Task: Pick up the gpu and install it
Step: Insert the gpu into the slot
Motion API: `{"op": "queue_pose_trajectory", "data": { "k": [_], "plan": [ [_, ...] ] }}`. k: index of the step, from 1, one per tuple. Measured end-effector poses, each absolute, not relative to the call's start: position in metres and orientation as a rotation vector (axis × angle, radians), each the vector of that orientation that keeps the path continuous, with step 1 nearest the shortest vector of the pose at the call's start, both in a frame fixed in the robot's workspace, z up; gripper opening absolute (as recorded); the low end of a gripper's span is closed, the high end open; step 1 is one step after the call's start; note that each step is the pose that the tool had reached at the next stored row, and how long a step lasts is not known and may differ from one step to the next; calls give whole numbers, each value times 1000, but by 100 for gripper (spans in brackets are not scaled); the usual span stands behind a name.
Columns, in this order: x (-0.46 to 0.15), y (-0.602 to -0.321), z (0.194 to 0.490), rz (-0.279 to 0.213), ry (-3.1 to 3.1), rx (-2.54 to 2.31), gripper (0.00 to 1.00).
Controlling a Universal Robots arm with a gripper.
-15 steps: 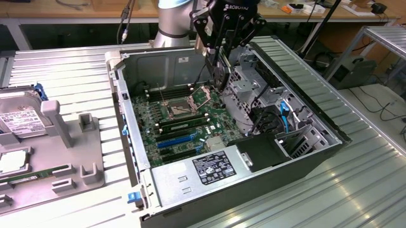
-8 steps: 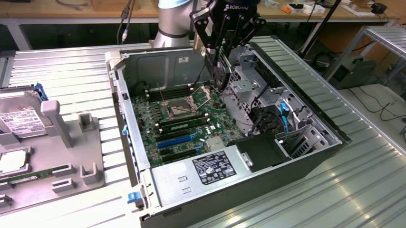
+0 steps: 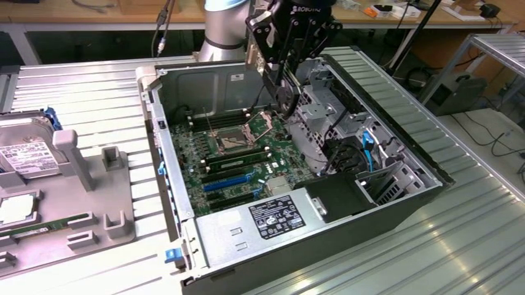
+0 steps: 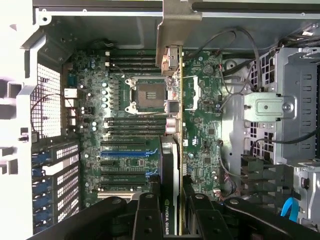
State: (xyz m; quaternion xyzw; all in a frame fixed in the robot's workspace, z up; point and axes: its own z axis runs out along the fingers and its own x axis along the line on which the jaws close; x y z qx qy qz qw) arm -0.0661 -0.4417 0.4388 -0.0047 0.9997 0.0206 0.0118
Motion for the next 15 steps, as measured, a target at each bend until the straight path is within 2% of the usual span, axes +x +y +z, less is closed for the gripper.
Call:
{"op": "queue_pose_trajectory", "data": {
  "k": [15],
  "plan": [
    [-66, -442, 439, 67, 3113, -212, 27]
  ]
}}
